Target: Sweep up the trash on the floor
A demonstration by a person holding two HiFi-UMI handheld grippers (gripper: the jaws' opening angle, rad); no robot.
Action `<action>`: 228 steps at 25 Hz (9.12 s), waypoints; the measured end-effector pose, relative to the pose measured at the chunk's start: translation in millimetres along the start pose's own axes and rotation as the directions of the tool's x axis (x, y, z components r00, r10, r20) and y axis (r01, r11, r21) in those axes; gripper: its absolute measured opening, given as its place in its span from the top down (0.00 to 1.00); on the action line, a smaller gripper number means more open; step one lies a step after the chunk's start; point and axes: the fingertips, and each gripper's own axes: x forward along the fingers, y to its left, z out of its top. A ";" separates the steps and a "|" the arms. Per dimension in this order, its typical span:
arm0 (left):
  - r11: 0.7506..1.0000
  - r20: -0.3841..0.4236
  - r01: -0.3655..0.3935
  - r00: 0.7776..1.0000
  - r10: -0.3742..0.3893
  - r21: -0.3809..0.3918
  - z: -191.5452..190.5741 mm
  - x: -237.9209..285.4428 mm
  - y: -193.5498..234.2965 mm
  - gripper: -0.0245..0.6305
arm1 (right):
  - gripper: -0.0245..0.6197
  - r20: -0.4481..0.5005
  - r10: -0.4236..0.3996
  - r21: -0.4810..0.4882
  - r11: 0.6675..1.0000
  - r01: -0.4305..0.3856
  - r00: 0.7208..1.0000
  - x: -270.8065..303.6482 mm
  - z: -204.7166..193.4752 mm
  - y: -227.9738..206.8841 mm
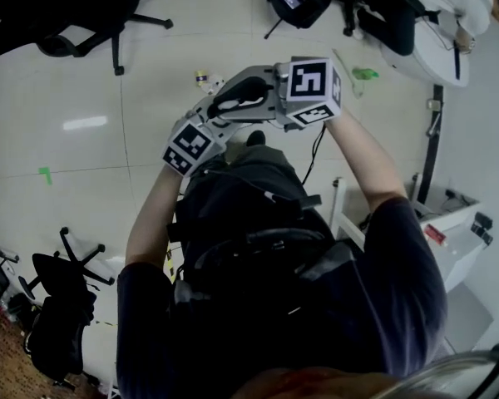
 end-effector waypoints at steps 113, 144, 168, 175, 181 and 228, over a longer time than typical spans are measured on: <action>0.942 -0.145 0.042 0.989 0.007 0.334 92.2 -48.1 90.8 0.84 | 0.81 0.255 -0.551 -0.037 0.815 0.578 0.794 -15.2 129.9 -67.7; 0.776 0.018 0.088 0.992 -0.127 0.625 224.6 72.3 -136.1 0.84 | 0.81 0.535 -0.821 0.183 0.345 0.921 0.201 -251.4 101.6 130.3; 0.277 -0.339 0.717 0.587 -0.735 0.640 130.5 63.9 -287.2 0.83 | 0.81 0.051 -0.815 0.514 -0.474 0.715 -0.577 -249.7 -1.4 233.9; 0.094 -0.460 0.809 0.421 -0.781 0.581 88.6 50.1 -364.8 0.83 | 0.81 -0.079 -0.686 0.550 -0.636 0.542 -0.723 -240.9 -46.8 309.1; 0.067 -0.470 0.775 0.447 -0.761 0.628 49.4 51.6 -409.3 0.78 | 0.81 -0.156 -0.610 0.608 -0.679 0.411 -0.777 -233.0 -94.2 354.8; -0.436 -0.758 0.857 -0.086 -0.647 0.275 -124.7 50.3 -585.9 0.77 | 0.81 -0.641 -0.208 0.619 -0.709 -0.337 -0.739 -156.9 -332.7 538.2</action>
